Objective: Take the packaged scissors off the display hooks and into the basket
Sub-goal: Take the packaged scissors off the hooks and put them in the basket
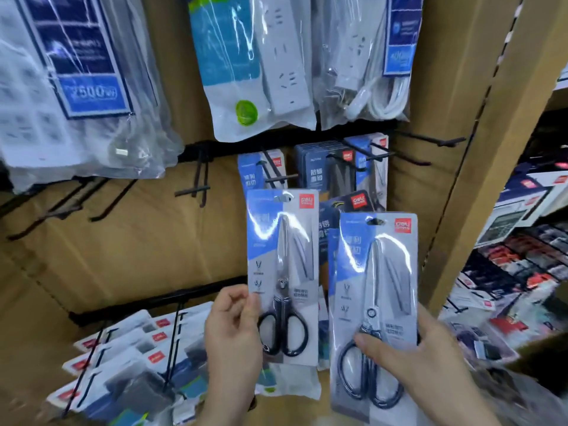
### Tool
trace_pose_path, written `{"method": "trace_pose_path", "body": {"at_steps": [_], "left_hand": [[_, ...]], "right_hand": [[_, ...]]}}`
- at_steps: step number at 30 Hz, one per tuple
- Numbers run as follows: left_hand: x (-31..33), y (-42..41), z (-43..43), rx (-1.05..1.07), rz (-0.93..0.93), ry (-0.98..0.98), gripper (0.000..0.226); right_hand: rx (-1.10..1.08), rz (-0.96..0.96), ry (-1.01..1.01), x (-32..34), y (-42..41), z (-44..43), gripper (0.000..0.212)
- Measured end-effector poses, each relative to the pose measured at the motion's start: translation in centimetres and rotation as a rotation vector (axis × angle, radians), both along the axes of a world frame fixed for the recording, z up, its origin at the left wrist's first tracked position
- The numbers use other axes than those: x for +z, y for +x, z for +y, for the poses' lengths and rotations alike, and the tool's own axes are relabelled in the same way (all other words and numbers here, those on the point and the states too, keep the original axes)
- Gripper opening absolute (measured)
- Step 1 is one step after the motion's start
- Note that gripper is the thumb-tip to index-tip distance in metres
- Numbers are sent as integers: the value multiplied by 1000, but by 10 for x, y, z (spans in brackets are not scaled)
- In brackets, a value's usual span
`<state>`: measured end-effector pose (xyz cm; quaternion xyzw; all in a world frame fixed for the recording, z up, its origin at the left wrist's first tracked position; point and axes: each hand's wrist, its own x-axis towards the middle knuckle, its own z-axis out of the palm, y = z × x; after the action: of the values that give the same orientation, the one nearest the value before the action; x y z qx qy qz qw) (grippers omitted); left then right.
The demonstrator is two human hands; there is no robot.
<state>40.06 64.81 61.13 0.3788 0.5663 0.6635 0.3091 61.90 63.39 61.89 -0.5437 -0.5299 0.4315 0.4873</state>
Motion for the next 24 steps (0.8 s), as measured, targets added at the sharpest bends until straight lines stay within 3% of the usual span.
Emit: {"method": "trace_pose_path", "body": {"at_steps": [6, 14, 19, 24], "left_hand": [[6, 4, 19, 52, 31, 3, 12], [1, 7, 20, 6, 167, -31, 28], [6, 4, 33, 24, 513, -30, 59], [12, -13, 82, 86, 742, -127, 54]], "right_hand": [[68, 1, 2, 5, -3, 27, 46], [117, -21, 13, 8, 2, 52, 46], [165, -63, 46, 9, 4, 56, 50], [171, -35, 20, 7, 3, 62, 46]]}}
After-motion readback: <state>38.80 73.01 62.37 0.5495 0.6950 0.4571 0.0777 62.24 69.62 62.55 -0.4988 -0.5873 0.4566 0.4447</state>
